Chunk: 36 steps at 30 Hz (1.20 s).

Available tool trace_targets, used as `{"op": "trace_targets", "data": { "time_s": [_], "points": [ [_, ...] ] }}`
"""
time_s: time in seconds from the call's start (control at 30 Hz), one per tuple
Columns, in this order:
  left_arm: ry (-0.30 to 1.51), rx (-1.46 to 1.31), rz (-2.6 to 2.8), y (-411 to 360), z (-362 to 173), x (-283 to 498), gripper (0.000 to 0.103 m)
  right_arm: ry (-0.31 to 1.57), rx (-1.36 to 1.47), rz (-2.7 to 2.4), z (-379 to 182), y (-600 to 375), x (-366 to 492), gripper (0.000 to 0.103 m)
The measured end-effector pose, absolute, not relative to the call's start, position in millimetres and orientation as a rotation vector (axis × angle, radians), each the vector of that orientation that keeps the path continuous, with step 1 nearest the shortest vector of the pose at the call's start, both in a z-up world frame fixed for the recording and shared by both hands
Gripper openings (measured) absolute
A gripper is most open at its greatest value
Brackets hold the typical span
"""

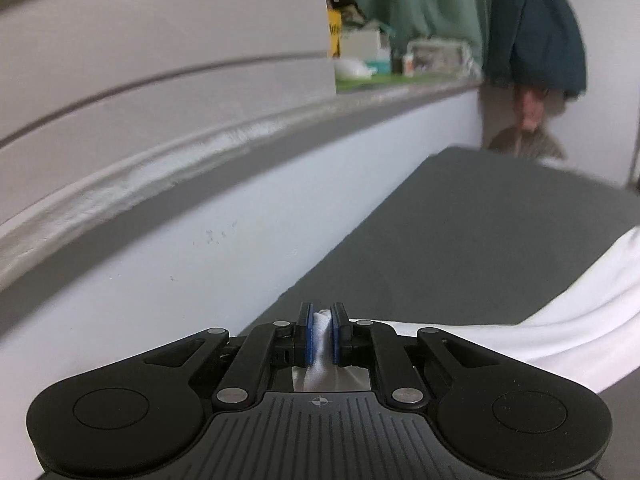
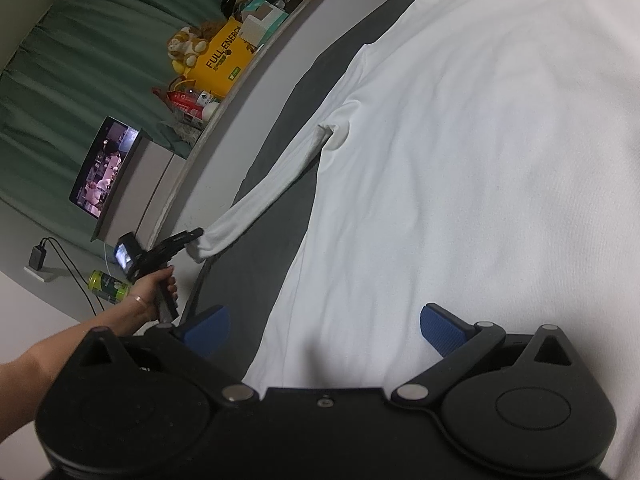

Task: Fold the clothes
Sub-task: 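Lay the held sleeve cuff along the folded side and open the left gripper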

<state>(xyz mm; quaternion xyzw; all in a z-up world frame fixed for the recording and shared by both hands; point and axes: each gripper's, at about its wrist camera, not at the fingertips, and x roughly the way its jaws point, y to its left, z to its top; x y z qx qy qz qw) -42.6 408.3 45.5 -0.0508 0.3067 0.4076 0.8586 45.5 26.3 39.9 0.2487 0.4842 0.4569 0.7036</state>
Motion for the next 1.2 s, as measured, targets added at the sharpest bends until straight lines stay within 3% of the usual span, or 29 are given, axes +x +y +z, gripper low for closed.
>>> {"op": "trace_targets", "data": {
  "time_s": [0.07,0.13,0.17,0.23,0.27,0.3,0.5,0.63,0.73,0.8,0.93,0.97,1.0,1.03,1.07,1.2],
  "points": [
    [0.768,-0.167,0.907,422,34,-36,0.011,1.077,0.553,1.018,40,27,46,0.103],
    [0.757,-0.222,0.963,431,28,-33,0.018,1.077,0.552,1.021,39,27,47,0.103],
    [0.758,-0.237,0.983,435,27,-31,0.027,1.078,0.552,1.022,39,27,47,0.103],
    [0.766,-0.226,1.031,442,28,-29,0.063,1.080,0.553,1.023,39,27,48,0.103],
    [0.761,-0.226,1.039,442,30,-32,0.091,1.081,0.554,1.024,39,27,48,0.103],
    [0.753,-0.230,1.041,441,33,-36,0.095,1.082,0.556,1.024,39,27,48,0.103],
    [0.605,-0.335,0.982,426,47,-87,0.095,1.091,0.569,1.019,40,26,48,0.103],
    [0.630,-0.186,0.831,403,43,-90,0.095,1.093,0.569,1.015,40,25,47,0.103],
    [0.731,-0.030,0.793,396,30,-74,0.083,1.091,0.563,1.015,41,26,46,0.103],
    [0.771,-0.020,0.780,397,25,-87,0.064,1.091,0.562,1.015,41,26,47,0.103],
    [0.774,-0.029,0.749,395,18,-87,0.050,1.092,0.561,1.016,40,27,48,0.103],
    [0.768,-0.038,0.736,397,17,-85,0.041,1.091,0.560,1.017,40,27,48,0.103],
    [0.769,-0.073,0.708,401,17,-82,0.017,1.091,0.559,1.018,40,26,48,0.103],
    [0.772,-0.115,0.677,405,17,-80,0.010,1.090,0.558,1.019,40,26,48,0.103],
    [0.781,-0.140,0.666,406,18,-83,0.005,1.090,0.558,1.019,40,26,48,0.103],
    [0.799,-0.306,0.641,421,33,-91,0.004,1.093,0.562,1.020,39,25,48,0.103]
  ]
}}
